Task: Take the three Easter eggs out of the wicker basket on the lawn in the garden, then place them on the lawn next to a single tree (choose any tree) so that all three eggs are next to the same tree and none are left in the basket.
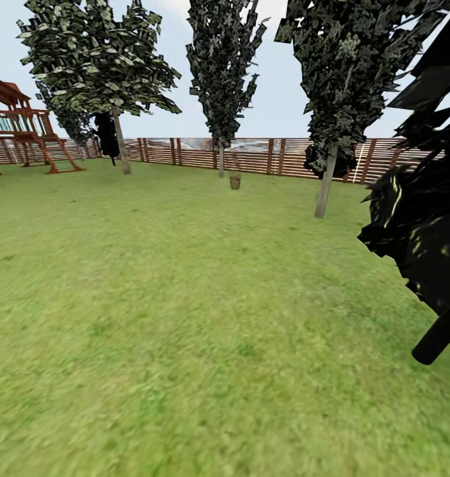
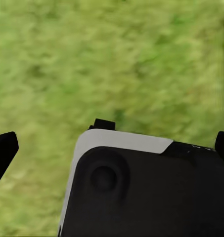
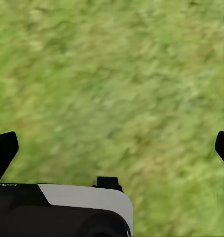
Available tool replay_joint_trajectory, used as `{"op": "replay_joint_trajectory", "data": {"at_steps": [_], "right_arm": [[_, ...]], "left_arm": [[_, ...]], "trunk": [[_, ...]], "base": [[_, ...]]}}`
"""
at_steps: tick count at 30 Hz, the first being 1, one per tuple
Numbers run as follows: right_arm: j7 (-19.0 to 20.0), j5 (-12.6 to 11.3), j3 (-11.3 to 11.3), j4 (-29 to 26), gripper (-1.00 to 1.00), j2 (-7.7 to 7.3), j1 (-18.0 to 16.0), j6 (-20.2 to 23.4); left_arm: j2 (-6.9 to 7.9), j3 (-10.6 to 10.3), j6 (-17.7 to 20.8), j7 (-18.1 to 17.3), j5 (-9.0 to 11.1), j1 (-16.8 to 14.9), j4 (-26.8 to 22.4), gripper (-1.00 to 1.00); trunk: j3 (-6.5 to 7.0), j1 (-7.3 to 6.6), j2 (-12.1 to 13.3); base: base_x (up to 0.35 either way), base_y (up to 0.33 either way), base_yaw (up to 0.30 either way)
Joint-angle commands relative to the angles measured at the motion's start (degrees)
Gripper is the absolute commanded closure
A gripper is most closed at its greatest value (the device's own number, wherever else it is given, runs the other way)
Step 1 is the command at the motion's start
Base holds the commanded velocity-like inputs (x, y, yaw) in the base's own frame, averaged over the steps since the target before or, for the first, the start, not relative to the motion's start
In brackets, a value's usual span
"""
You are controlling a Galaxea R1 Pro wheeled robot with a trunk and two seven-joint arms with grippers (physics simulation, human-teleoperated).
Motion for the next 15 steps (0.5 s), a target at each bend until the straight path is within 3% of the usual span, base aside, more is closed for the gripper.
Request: {"op": "replay_joint_trajectory", "data": {"at_steps": [1,15], "right_arm": [[-0.5,0.3,0.3,0.0,-1.0,0.0,0.0,-0.1],[-0.5,0.3,0.3,0.0,-1.0,0.04,0.0,-0.1]], "left_arm": [[-0.04,0.0,-0.1,0.0,0.4,0.0,0.0,-1.0],[-0.16,0.1,-0.5,-0.1,0.3,0.0,0.0,-1.0]], "trunk": [[-0.06,0.03,0.0],[-0.06,0.03,0.0]], "base": [[0.332,-0.131,0.0],[0.332,-0.043,0.016]]}}
